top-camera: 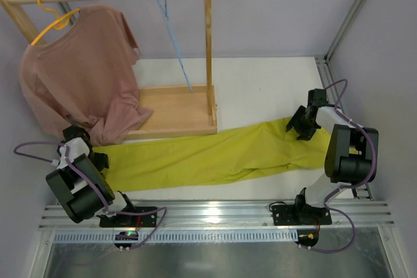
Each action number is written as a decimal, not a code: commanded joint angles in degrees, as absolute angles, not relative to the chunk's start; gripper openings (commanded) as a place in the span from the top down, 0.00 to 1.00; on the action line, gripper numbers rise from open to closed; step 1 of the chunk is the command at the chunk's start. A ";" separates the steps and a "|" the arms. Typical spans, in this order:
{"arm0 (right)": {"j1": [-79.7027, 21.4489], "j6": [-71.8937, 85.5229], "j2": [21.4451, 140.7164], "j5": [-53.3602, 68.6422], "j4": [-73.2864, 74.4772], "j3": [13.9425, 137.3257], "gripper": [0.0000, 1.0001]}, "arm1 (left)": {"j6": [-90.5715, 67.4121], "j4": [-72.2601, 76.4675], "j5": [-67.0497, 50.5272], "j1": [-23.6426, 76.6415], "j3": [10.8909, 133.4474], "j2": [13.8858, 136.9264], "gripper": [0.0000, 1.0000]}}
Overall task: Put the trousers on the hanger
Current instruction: Fold the trousers
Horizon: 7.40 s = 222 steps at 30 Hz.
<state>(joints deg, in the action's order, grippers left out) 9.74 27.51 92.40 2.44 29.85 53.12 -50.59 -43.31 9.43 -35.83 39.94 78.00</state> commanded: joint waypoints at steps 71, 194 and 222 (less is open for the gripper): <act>1.76 61.26 33.49 -5.62 41.57 21.62 0.56 | -51.94 -26.28 -11.87 1.67 30.67 62.14 0.50; 14.32 54.67 99.58 -14.15 40.88 62.23 0.42 | -47.72 -39.64 7.82 -29.18 46.14 91.58 0.47; 21.27 46.84 113.38 -24.78 51.42 93.43 0.42 | -47.46 -41.57 9.93 -29.97 50.19 95.10 0.47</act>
<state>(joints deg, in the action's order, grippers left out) 21.02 44.97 113.10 -20.47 47.59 91.72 -49.01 -44.21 1.93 -28.32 52.58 92.79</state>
